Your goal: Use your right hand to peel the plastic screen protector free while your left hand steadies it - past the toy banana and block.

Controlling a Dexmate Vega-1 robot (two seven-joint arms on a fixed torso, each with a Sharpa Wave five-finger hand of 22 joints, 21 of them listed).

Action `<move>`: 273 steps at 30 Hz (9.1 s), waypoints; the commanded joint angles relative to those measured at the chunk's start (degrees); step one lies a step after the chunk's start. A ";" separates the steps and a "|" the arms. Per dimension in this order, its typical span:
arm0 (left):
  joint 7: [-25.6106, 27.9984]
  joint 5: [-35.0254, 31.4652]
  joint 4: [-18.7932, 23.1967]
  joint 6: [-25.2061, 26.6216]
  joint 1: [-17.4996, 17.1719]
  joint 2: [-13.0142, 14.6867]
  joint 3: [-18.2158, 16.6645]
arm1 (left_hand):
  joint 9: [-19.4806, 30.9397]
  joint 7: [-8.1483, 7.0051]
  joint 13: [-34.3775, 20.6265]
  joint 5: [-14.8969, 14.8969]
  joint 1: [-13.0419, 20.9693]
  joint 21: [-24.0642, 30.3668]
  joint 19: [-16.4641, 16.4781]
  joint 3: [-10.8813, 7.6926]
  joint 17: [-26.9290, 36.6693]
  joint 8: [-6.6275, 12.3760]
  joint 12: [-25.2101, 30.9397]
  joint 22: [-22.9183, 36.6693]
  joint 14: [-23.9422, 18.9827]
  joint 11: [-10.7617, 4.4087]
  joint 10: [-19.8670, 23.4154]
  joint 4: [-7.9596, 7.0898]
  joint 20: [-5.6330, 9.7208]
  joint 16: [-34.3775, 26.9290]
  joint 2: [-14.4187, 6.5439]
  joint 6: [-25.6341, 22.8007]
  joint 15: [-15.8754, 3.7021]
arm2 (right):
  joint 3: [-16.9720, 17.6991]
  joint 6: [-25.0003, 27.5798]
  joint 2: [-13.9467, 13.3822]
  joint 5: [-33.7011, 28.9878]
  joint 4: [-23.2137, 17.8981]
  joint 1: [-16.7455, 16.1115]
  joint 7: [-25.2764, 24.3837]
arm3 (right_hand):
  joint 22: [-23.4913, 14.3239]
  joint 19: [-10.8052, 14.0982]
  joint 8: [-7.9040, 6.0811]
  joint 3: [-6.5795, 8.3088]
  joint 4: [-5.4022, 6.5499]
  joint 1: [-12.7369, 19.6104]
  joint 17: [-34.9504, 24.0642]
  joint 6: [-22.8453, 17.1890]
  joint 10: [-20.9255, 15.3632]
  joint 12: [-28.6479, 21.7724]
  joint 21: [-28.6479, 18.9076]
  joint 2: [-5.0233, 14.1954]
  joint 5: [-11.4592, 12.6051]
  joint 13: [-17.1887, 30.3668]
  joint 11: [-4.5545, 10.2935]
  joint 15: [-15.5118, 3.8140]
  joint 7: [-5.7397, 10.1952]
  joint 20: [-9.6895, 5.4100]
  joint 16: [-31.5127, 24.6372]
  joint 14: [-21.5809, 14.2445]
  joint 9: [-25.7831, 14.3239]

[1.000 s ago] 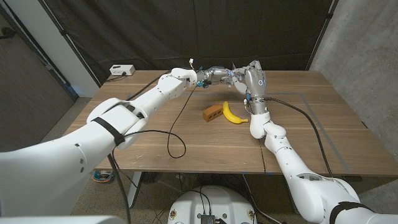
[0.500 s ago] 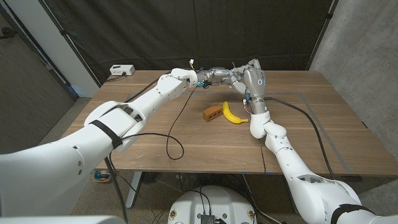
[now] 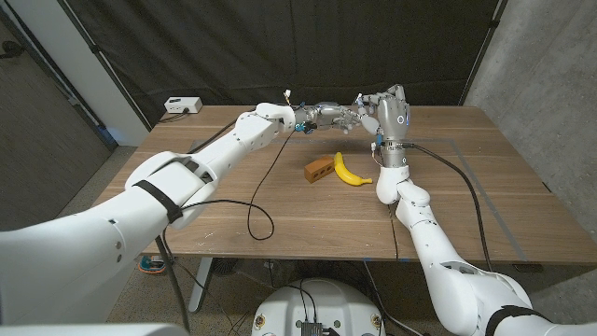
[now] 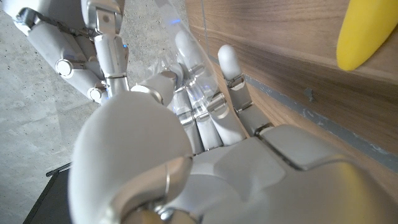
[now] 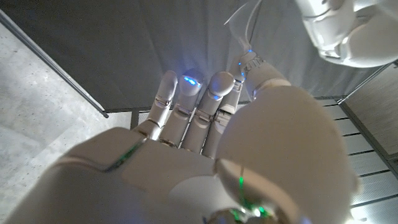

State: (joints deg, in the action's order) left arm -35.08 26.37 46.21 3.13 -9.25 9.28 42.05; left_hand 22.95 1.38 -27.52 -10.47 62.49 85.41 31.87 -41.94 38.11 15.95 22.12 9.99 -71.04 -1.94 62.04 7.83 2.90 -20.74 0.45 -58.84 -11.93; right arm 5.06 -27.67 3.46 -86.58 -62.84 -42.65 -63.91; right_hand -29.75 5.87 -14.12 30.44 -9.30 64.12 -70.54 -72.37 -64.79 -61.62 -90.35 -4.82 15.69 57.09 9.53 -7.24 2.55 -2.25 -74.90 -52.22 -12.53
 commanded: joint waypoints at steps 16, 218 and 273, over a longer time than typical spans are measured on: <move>-4.21 0.79 -8.84 -1.99 3.15 -2.88 -0.81 | 0.31 3.69 -0.30 -0.12 0.23 0.37 0.21 -0.33 0.15 -0.26 -0.12 0.13 -0.28 -5.09 7.01 0.01 6.11 0.01 -0.30 -4.51 -0.27 | -8.61 10.31 -7.90 -0.93 -0.55 0.87 -0.09 | -1.23 -1.40 -0.80 0.99 0.05 0.09 -0.13 -0.64 0.23 -0.28 -0.10 0.50 1.55 0.69 -0.03 -5.29 0.16 -2.59 -0.79 0.87 -2.10; 1.36 -2.47 -25.91 -4.37 10.42 -11.94 0.49 | 1.55 3.51 -1.47 -0.18 0.41 0.29 -0.39 -0.01 0.81 -2.09 -2.11 0.16 -0.28 -5.29 7.74 -0.03 6.39 0.92 -0.33 -5.05 -0.41 | -35.75 12.19 -25.26 74.68 -10.43 3.35 14.82 | 0.44 5.23 -0.83 -1.80 0.18 -0.22 -0.08 0.40 0.19 -7.86 0.03 2.10 -4.38 2.05 -1.26 -5.15 -0.97 1.55 -4.67 -1.27 0.35; -4.14 -1.56 -25.73 -4.15 9.99 -11.83 -1.05 | 1.72 3.65 -1.84 -0.19 0.33 0.28 -0.35 0.01 1.06 -2.41 -2.53 0.15 -0.37 -5.40 7.83 -0.07 6.33 1.09 -0.31 -5.18 -0.36 | -36.54 3.74 -25.78 74.82 -4.56 3.46 7.98 | -2.95 2.82 2.70 -1.52 2.34 -8.67 -0.10 12.22 5.33 -1.40 0.53 -2.01 -5.03 -3.68 -0.66 -4.84 -0.53 2.40 -8.29 1.92 -0.69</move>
State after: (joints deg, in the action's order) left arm -38.05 25.23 20.34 -0.38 0.80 -2.61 41.00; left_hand 24.60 1.36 -29.19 -10.43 62.57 85.41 31.87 -41.69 38.90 13.39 19.67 9.98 -71.12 -1.95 63.50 7.76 2.90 -19.66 0.37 -60.08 -11.86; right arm -34.75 -22.99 -22.11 -18.48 -63.45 -36.08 -61.01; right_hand -32.55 8.75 -11.64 29.15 -7.10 56.31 -70.54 -61.10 -60.01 -63.77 -90.03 -6.63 10.58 54.39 9.02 -6.73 2.18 -0.60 -83.12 -50.88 -13.03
